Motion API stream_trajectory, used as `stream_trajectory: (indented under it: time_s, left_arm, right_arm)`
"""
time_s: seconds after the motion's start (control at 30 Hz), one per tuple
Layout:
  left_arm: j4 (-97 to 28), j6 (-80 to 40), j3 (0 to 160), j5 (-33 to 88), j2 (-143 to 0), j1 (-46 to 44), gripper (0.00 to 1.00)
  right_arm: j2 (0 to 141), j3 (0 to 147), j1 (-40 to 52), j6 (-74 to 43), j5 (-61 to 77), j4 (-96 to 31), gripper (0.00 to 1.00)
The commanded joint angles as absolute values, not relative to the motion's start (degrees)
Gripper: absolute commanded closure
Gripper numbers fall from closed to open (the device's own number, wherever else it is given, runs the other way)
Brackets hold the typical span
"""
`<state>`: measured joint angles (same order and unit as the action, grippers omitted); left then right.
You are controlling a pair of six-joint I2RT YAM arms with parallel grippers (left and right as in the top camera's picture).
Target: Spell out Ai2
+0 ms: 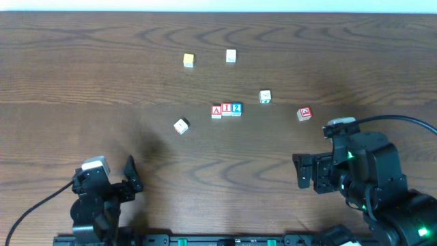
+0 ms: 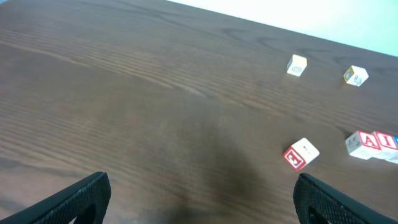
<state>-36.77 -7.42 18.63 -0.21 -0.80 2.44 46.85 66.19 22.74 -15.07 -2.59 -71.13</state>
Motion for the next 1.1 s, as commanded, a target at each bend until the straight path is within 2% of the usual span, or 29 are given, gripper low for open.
stream_trajectory:
  time_s: [0.0, 0.47, 1.07]
  left_arm:
    - [-35.6, -6.9, 16.5, 0.4, -0.2, 2.6, 0.05]
    - [-34.6, -6.9, 9.0, 0.5, -0.2, 2.6, 0.05]
    - [-34.7, -5.8, 8.8, -0.5, -0.4, 2.6, 0.05]
  right_arm:
    - [46.8, 66.2, 23.2, -15.8, -3.2, -71.2, 0.01]
    - [46.8, 66.2, 23.2, -15.8, -3.2, -71.2, 0.01]
    - [46.8, 66.2, 23.2, -15.8, -3.2, -71.2, 0.01]
